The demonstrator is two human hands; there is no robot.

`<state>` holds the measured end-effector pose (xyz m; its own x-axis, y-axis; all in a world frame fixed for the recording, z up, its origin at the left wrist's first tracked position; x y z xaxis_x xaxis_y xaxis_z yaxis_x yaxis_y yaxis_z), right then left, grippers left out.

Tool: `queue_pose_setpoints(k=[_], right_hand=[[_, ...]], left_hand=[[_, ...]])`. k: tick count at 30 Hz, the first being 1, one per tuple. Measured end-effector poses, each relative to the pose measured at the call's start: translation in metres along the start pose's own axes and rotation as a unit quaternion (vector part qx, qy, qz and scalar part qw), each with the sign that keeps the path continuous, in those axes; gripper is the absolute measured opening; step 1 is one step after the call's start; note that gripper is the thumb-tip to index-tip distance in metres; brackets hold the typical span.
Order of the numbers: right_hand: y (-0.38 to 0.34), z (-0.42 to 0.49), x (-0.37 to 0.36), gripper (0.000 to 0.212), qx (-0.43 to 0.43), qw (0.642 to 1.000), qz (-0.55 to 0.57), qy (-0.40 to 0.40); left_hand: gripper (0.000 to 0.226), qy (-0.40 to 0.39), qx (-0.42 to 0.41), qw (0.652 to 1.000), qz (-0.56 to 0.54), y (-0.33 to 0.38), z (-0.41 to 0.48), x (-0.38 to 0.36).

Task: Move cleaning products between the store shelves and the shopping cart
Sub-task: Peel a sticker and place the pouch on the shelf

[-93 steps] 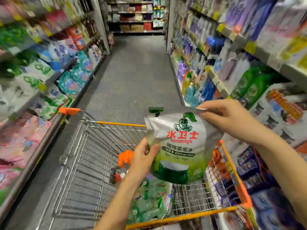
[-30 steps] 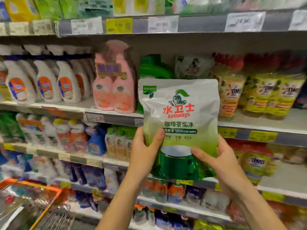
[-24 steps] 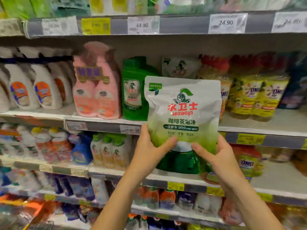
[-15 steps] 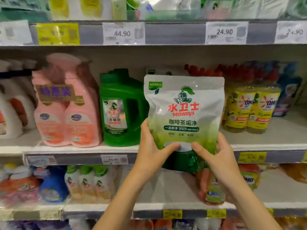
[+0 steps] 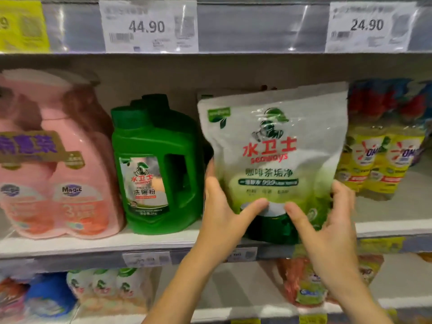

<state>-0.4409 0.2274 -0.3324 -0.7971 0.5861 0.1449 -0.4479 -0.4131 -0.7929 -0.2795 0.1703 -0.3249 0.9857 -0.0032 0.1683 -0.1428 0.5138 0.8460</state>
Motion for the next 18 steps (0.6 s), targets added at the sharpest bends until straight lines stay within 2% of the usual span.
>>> queue_pose_setpoints(k=[2, 4, 6, 9, 11, 12, 13, 15, 16, 18], right_hand=[[0.013, -0.001, -0.009, 0.068, 0.033, 0.991, -0.127, 0.031], [0.022, -0.001, -0.017, 0.067, 0.051, 0.978, -0.193, 0.054], [0.027, -0.001, -0.024, 0.066, 0.075, 0.967, -0.235, 0.065], [0.031, 0.002, -0.026, 0.074, 0.119, 0.952, -0.269, 0.079], [0.027, 0.002, -0.024, 0.084, 0.175, 0.939, -0.285, 0.083], [0.024, 0.001, -0.021, 0.083, 0.215, 0.927, -0.296, 0.079], [0.021, -0.002, -0.019, 0.074, 0.259, 0.915, -0.303, 0.068], [0.017, -0.008, -0.018, 0.044, 0.335, 0.892, -0.304, 0.018], [0.016, -0.009, -0.018, 0.032, 0.357, 0.887, -0.293, -0.02], [0.016, -0.01, -0.02, 0.022, 0.349, 0.891, -0.275, -0.096]], left_hand=[[0.112, 0.011, 0.022, 1.0, 0.0, -0.006, -0.001, 0.003], [0.115, 0.019, 0.013, 0.999, 0.04, -0.011, -0.001, 0.005], [0.116, 0.032, -0.021, 0.993, 0.109, -0.013, -0.002, 0.005], [0.113, 0.046, -0.077, 0.984, 0.156, -0.014, -0.005, 0.0], [0.112, 0.053, -0.116, 0.972, 0.197, -0.018, -0.005, -0.001], [0.109, 0.052, -0.14, 0.963, 0.225, -0.02, -0.005, -0.002], [0.102, 0.048, -0.167, 0.952, 0.251, -0.021, -0.006, -0.002], [0.088, 0.047, -0.219, 0.935, 0.276, -0.02, -0.011, -0.001], [0.082, 0.052, -0.238, 0.929, 0.279, -0.021, -0.014, -0.001], [0.07, 0.063, -0.258, 0.917, 0.297, -0.021, -0.018, -0.002]])
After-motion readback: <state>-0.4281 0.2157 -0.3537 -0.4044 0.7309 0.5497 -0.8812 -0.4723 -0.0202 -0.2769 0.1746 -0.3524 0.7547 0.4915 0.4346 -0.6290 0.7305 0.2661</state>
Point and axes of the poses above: each hand's wrist, its own z-axis towards the middle knuckle, its own x-axis out of the back of the hand, y = z × x, the point moved 2 cm from there along z, towards the middle knuckle, and after that the axes turned 3 degrees about z, right-handed, at the moved point
